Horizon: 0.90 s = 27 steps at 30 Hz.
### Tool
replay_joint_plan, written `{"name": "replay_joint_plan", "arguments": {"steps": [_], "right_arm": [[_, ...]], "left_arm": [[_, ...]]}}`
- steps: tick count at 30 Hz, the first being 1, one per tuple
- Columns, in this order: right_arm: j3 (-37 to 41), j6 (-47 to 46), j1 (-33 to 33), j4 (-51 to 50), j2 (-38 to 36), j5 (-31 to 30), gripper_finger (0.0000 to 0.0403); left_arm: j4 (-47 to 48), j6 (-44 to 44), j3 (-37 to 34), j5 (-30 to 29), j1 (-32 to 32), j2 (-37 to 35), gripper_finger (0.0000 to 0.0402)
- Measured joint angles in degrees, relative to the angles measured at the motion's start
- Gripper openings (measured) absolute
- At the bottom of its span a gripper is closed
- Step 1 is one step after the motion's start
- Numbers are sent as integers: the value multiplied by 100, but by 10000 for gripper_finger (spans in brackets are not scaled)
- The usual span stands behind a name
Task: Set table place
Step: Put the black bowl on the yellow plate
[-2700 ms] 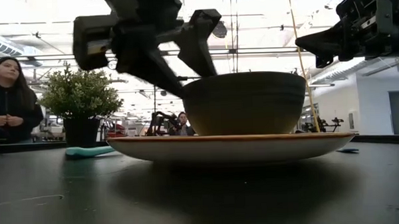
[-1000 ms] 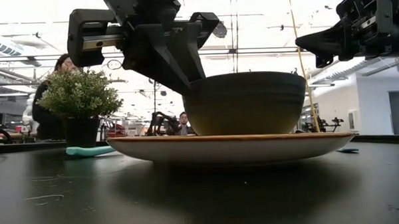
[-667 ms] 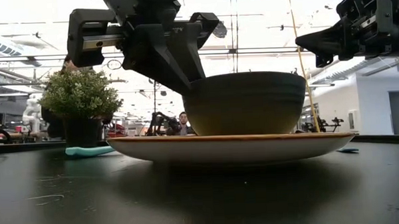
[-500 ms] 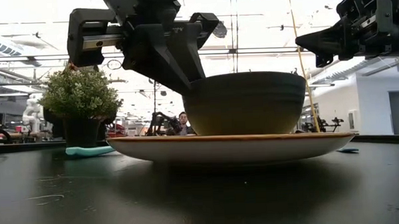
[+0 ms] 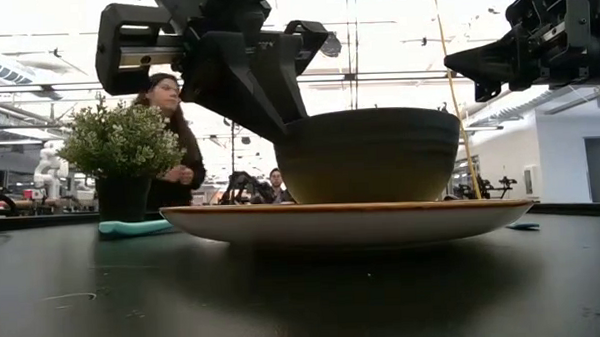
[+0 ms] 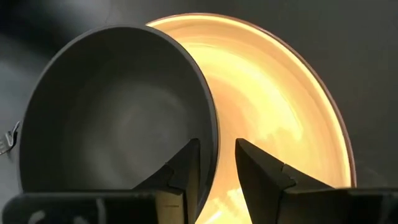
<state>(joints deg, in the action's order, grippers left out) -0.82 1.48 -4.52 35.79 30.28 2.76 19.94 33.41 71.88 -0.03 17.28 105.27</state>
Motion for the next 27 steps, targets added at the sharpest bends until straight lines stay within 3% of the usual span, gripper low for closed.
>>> {"name": "replay_joint_plan", "arguments": {"steps": [9, 20, 27], "right_arm": [[0, 0, 1, 40, 0, 0, 0], [0, -66, 0, 89, 0, 0, 0], [0, -66, 1, 87, 0, 0, 0]], "left_arm": [[-2, -50, -2, 0, 0, -1, 99], [2, -42, -7, 0, 0, 1, 12], [3, -10, -7, -2, 0, 1, 24]]}}
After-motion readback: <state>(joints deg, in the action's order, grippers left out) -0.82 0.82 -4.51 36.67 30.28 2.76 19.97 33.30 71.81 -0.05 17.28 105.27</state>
